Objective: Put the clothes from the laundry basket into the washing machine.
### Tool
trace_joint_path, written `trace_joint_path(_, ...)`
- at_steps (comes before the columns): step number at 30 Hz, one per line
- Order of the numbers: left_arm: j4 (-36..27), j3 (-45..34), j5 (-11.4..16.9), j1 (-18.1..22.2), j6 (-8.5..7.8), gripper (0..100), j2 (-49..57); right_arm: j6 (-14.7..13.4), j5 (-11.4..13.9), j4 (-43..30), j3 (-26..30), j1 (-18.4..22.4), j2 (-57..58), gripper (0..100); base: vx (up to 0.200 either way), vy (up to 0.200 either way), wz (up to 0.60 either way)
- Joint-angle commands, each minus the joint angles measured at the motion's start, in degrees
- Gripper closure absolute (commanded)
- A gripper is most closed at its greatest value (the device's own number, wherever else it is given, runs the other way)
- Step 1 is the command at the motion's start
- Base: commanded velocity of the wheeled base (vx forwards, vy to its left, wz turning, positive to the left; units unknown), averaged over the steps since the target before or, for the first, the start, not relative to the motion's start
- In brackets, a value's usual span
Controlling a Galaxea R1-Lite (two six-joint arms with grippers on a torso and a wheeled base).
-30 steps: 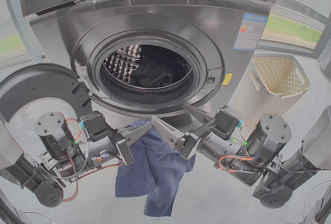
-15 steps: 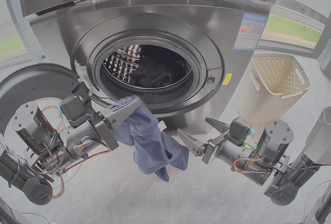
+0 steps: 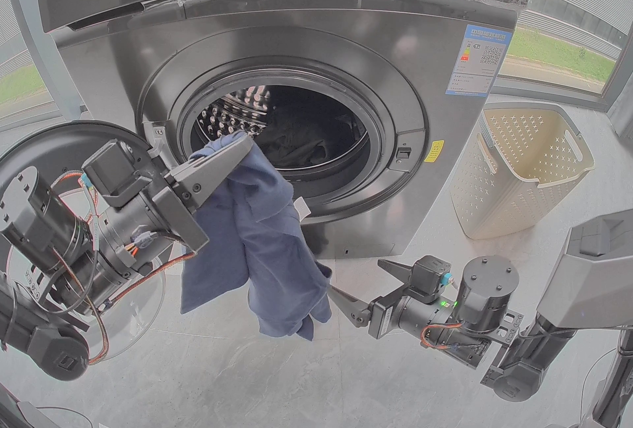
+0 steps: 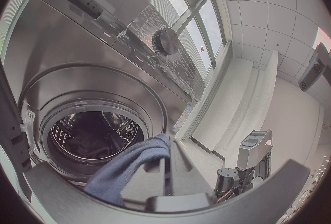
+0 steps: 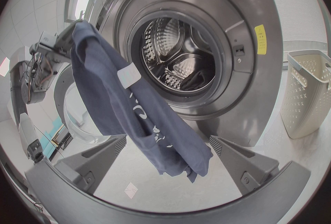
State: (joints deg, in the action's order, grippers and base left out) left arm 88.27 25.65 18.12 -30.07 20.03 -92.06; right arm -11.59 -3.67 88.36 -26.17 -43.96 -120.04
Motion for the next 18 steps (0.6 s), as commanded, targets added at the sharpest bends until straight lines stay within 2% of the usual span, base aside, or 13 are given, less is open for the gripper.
trace_joint_path(1, 0.1, 0.5, 0.0, 0.0, 0.01, 100, 0.1, 0.0, 0.0, 0.1, -1.0, -0.8, -3.0, 0, 0.000, 0.000, 0.00)
trace_joint_path(18, 0.1, 0.2, 0.1, 0.0, 0.01, 100, 0.5, 0.7, 0.3, 0.1, -9.2, 0.7, -9.0, 0, 0.000, 0.000, 0.00)
